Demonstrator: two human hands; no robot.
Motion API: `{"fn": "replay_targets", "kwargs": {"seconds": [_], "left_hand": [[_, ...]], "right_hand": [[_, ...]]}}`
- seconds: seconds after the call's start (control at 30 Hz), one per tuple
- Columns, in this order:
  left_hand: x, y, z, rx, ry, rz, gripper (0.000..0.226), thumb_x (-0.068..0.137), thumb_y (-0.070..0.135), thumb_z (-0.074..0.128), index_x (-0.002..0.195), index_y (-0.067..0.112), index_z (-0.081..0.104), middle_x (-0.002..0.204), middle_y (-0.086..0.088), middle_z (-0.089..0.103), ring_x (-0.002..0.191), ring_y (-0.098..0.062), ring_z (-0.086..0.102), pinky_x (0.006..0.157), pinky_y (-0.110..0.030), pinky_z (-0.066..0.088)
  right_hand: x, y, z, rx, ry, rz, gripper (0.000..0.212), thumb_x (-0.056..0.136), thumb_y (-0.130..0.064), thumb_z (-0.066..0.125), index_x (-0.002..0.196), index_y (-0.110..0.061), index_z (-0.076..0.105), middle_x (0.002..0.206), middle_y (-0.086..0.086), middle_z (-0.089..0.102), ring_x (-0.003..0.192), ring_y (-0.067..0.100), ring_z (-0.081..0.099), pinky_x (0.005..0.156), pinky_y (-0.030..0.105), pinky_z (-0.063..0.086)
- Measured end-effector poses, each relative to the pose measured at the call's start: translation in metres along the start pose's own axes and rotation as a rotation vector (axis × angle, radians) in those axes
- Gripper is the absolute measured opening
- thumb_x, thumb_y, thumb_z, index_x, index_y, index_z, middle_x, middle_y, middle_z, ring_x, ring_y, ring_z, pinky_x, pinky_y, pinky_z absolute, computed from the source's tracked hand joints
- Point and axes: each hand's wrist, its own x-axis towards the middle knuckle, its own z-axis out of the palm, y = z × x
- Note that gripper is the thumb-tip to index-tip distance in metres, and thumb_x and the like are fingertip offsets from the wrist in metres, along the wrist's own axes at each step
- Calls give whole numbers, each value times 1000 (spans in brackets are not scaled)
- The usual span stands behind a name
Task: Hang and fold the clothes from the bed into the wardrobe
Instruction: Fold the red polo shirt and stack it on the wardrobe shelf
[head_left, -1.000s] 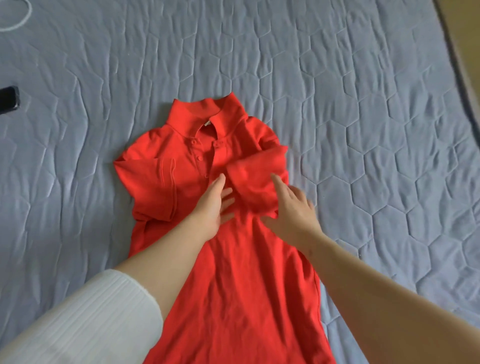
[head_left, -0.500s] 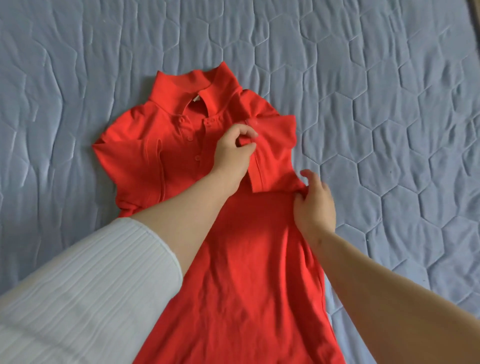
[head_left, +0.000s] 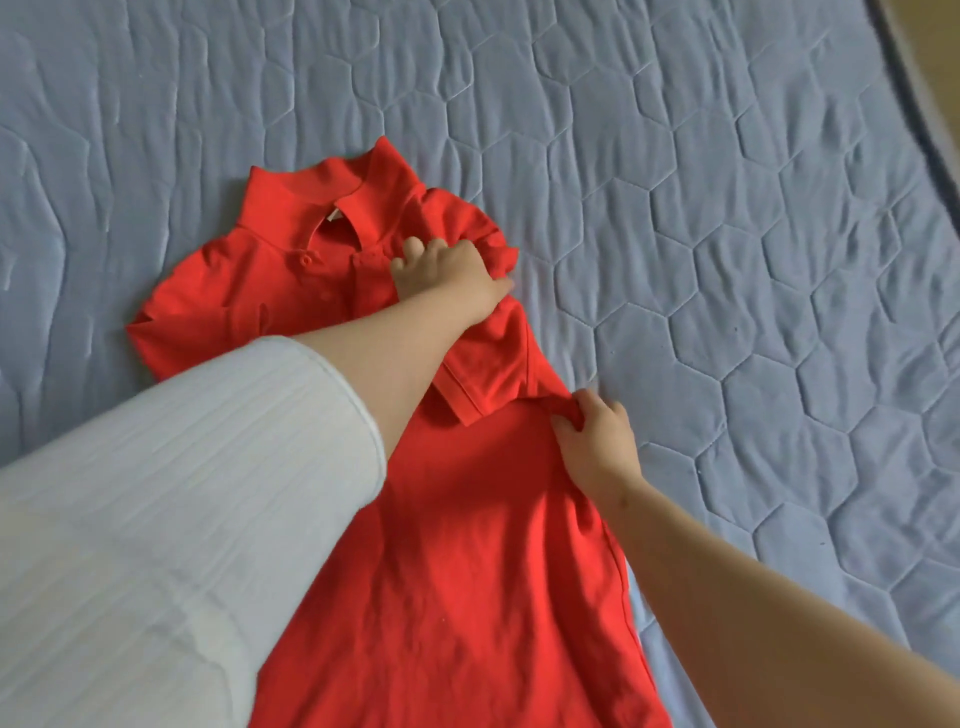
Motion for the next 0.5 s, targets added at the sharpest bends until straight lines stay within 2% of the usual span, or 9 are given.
{"fn": "replay_targets", "kwargs": {"seconds": [0.03, 0.1, 0.17, 0.2, 0.27, 0.33, 0.4, 0.43, 0.5], "left_hand": [[9, 1, -1, -45, -53, -30, 49, 87, 48, 56, 127, 20, 53, 135, -6, 50, 127, -29, 40, 101, -38, 32], [19, 5, -5, -406, -89, -3, 38, 90, 32, 58, 122, 12, 58, 127, -11, 58, 119, -30, 51, 97, -34, 38], [15, 11, -9, -779, -88, 85, 33, 92, 20, 56, 122, 8, 56, 123, -13, 60, 116, -29, 54, 93, -28, 41], [13, 14, -9, -817, -103, 126, 35, 93, 17, 54, 127, 9, 52, 126, -12, 57, 118, -28, 52, 93, -25, 39], [9, 12, -1, -556, -103, 169, 47, 93, 15, 51, 138, 20, 39, 140, -7, 44, 127, -26, 42, 100, -29, 34], [-3, 4, 6, -165, 152, 164, 58, 88, 9, 51, 140, 30, 35, 140, -6, 36, 126, -29, 37, 99, -37, 32], [-20, 4, 8, -110, 412, 289, 51, 85, 7, 49, 131, 31, 48, 121, -11, 46, 110, -32, 45, 88, -40, 36], [-27, 7, 11, -137, 384, 378, 44, 87, 12, 49, 128, 30, 52, 114, -13, 48, 105, -33, 48, 86, -40, 37], [-35, 13, 19, -81, 96, 454, 39, 93, 27, 46, 132, 34, 48, 116, -14, 46, 109, -34, 47, 89, -40, 39]], "right_hand": [[2, 2, -1, 22, 9, -8, 16, 91, -17, 51, 104, -10, 56, 98, 8, 45, 91, 28, 48, 71, 25, 30], [5, 7, -5, 80, 40, -6, 9, 93, -16, 49, 96, -12, 55, 98, 10, 53, 82, 22, 45, 62, 24, 23], [5, 12, -6, 104, 71, -2, 8, 94, -17, 47, 88, -14, 49, 99, 15, 58, 82, 25, 47, 59, 26, 20], [5, 14, -6, 113, 78, 1, 9, 95, -18, 46, 88, -13, 49, 100, 16, 59, 86, 27, 50, 59, 26, 20], [1, 17, -4, 149, 68, 32, 14, 95, -22, 48, 102, -11, 54, 110, 13, 59, 98, 29, 54, 64, 23, 25], [-5, 21, -3, 186, 26, 58, 29, 91, -29, 55, 116, -14, 52, 116, 8, 58, 103, 24, 56, 73, 23, 34], [-14, 26, -4, 168, -9, 53, 38, 84, -31, 63, 117, -16, 50, 114, 5, 56, 100, 21, 56, 80, 28, 42], [-19, 30, -4, 155, -19, 57, 38, 81, -29, 66, 114, -17, 50, 112, 3, 55, 97, 19, 56, 78, 28, 42], [-31, 41, -3, 138, -37, 86, 32, 77, -24, 67, 103, -21, 48, 104, 2, 54, 87, 16, 53, 70, 26, 37]]}}
